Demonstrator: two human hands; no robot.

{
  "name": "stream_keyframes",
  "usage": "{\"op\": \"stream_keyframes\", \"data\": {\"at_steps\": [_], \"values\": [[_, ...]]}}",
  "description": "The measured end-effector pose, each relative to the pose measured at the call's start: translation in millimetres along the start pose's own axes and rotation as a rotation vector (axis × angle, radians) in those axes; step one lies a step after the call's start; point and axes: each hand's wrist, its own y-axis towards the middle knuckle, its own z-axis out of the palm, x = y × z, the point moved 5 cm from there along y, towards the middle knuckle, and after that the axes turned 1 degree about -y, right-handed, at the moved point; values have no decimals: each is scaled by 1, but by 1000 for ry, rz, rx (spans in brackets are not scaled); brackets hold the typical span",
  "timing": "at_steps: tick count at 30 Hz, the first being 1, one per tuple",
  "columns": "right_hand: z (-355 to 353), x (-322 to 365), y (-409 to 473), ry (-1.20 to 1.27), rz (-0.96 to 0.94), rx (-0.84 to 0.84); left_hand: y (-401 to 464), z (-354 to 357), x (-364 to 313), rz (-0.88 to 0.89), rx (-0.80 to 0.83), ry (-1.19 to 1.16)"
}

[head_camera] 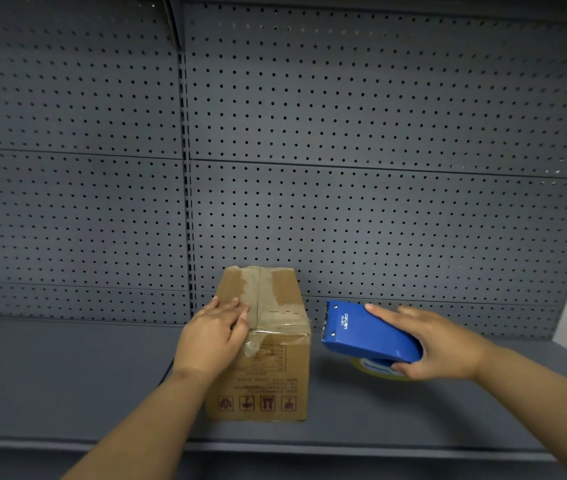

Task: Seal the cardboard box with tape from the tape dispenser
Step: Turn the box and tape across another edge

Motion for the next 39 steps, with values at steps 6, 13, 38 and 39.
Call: {"op": "stream_keyframes", "data": {"at_steps": [6,13,38,39], "values": [[0,0,-4,16,0,-7,-1,-2,-3,0,23,22],[-2,-18,-23,28,51,7,0,-3,-4,-2,40,31],[-49,94,52,-546,11,225,-2,-7,-11,12,23,45],[-42,96,53,-609,-8,236,-3,-8,-11,12,21,36]]}}
